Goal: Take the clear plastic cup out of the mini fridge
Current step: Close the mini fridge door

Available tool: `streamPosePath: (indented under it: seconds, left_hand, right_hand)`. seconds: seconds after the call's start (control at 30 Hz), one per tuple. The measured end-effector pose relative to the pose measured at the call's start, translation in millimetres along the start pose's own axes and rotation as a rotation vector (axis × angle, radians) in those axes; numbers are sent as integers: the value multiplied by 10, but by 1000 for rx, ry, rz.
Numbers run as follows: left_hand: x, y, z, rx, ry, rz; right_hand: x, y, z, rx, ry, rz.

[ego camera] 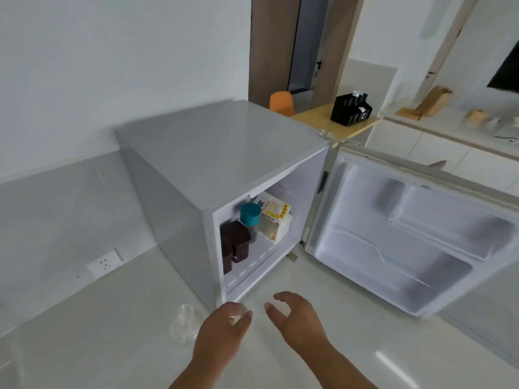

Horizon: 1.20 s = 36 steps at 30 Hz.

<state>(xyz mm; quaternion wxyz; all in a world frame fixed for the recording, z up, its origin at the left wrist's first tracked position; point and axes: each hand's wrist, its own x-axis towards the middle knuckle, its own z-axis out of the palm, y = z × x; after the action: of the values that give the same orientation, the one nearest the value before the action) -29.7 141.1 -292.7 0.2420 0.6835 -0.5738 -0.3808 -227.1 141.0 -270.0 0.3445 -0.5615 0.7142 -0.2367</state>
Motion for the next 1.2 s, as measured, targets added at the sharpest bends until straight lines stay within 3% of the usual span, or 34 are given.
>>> streamPosePath:
  seconds: [0.23, 0.47, 0.83, 0.97, 1.2]
  left_hand:
    - [144, 1566, -77, 144, 55, 427]
    - [323, 2620, -563, 388, 214, 761]
    - [718, 2898, -1252, 658, 331, 746]
    - [912, 2724, -1363, 729, 285, 688]
    - [1142, 2663, -1421, 683, 206, 751]
  right_hand:
    - [15, -406, -1377, -144, 273, -201]
    - [-7, -748, -2613, -298, 495, -314]
    - [74, -796, -3501, -518, 543, -237]
    - [178, -588, -3627, -574, 505, -178]
    - [367, -167, -3856, -756, 410, 19]
